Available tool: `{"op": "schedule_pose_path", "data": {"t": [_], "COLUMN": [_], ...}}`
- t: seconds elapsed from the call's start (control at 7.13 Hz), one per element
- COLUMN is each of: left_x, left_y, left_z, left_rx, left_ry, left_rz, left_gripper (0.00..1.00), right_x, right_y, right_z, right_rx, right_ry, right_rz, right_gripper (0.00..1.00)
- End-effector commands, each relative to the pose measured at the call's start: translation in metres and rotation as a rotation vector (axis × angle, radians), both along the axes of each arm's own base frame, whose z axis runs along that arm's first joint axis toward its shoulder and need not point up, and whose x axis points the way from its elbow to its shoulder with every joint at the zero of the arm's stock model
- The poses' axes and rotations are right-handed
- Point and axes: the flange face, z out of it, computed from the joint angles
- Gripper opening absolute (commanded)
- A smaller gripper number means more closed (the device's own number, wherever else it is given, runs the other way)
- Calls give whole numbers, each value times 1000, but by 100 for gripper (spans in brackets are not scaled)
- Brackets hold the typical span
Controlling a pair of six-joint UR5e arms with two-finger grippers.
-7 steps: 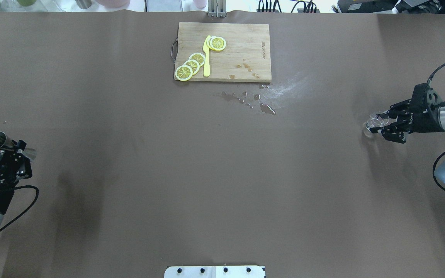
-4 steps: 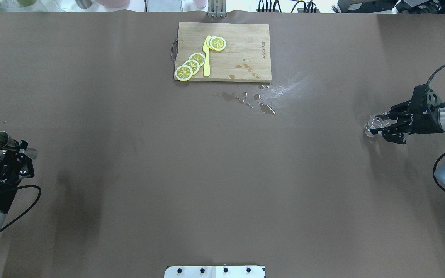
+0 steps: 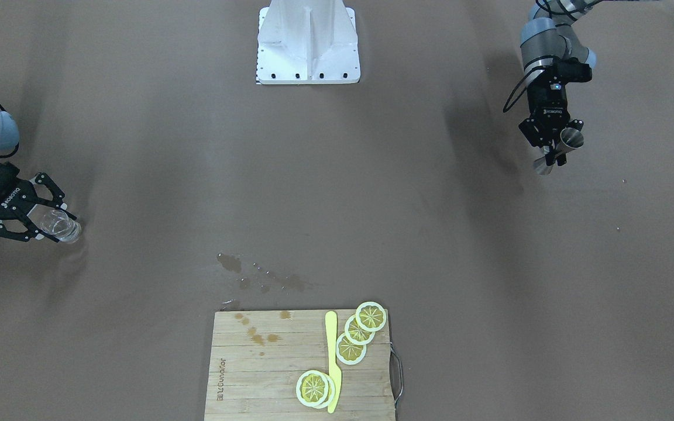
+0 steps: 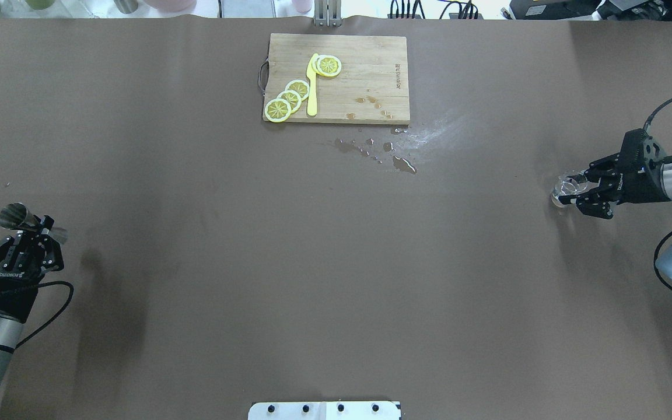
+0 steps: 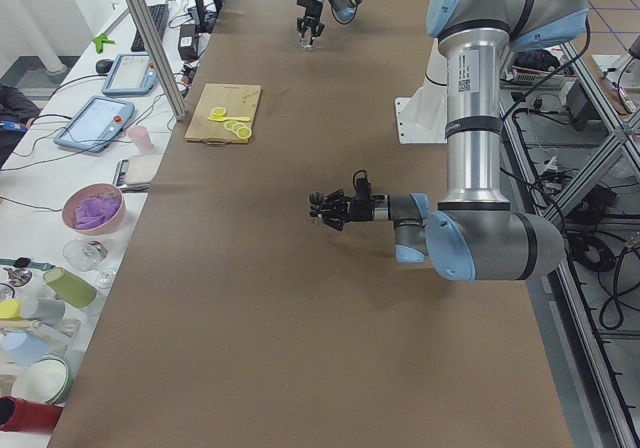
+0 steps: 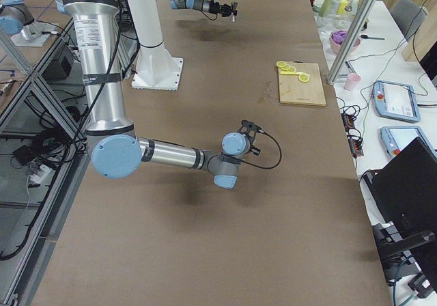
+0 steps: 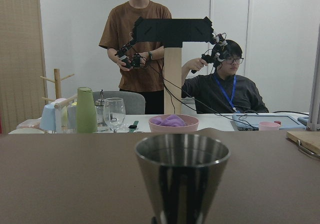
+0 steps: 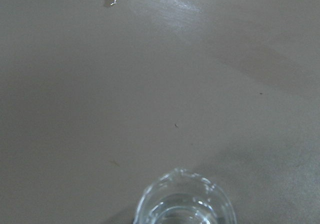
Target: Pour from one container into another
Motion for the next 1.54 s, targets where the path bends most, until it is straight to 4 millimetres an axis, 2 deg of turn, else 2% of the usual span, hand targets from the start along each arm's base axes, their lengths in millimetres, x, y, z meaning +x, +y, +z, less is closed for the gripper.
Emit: {"op": "schedule_pose_path", "data": {"t": [0.0,0.14,0.28,0.42,0.56,1.12,1.26,1.4], "left_x": [4,4,4,4,4,5,6,5], "left_y": [0,0,0,0,0,0,1,1], "left_z": [3,2,2,2,1,-2,-4,-5], "left_rx": [-2,-2,-2,-2,-2,-1,-1,0], "left_ry": [6,6,9,9,11,17,21,23], "left_rz": [-1,-1,-1,-1,-1,1,2,2], "left_gripper": [26,36,57,65,70,72,82,97], "right_x": [1,1,0,-1,-1,8,12,29], "right_y": [1,2,3,4,4,16,21,24], "right_z": [2,4,5,5,4,4,8,12], "right_rx": [-4,-8,-10,-12,-13,-26,-32,-45], "right_ry": [3,3,4,3,1,-29,-32,-34], "right_rz": [0,-3,-6,-10,-11,-22,-38,-37], "right_gripper": [6,18,26,55,100,100,100,100]}}
